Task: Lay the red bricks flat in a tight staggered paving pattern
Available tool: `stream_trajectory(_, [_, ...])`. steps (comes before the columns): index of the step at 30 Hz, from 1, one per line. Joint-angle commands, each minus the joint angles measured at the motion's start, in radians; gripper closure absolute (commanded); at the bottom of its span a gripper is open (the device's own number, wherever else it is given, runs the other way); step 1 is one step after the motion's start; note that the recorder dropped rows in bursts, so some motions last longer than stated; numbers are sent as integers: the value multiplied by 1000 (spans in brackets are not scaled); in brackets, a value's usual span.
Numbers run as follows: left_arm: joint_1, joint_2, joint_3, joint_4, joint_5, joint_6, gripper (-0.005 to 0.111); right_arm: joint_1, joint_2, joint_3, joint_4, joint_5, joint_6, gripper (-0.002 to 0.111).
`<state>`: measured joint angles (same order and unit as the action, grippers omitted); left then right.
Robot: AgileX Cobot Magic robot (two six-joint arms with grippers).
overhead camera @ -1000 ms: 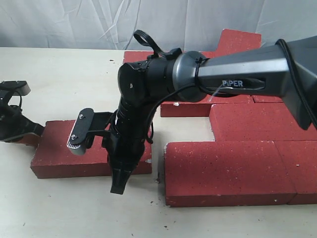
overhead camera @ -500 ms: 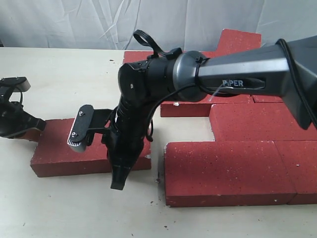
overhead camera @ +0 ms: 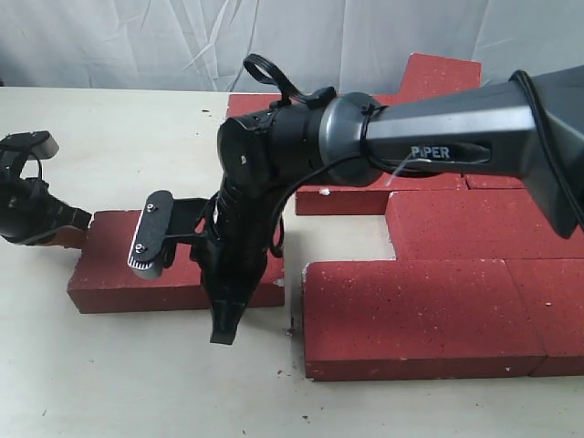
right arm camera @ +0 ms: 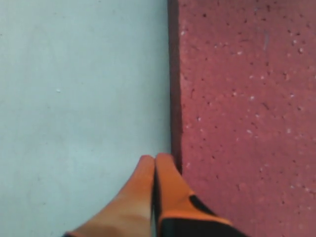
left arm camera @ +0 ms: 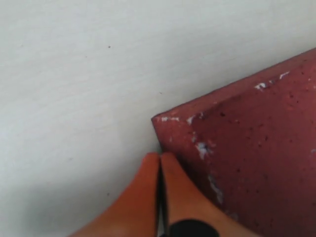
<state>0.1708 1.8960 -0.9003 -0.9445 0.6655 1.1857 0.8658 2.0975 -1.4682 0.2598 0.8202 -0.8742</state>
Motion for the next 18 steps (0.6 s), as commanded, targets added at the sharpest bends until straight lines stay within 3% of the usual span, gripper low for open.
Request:
stream_trajectory(1, [-1,1,-19,24,-12,-1,107,-18,-92,-5,-130,52,158,109])
stream_trajectory(4, [23,-3,-37,30,-8,-34,107,-66,-152,5,-164,64,303,109])
stream_trajectory(10, [69,-25,-39,137,57,-158,107,-208,-188,61,-154,38,329,109])
stream_trajectory(18, [5,23,-39,146,63,-129,107,-270,-107,72,-137,-96,327,109])
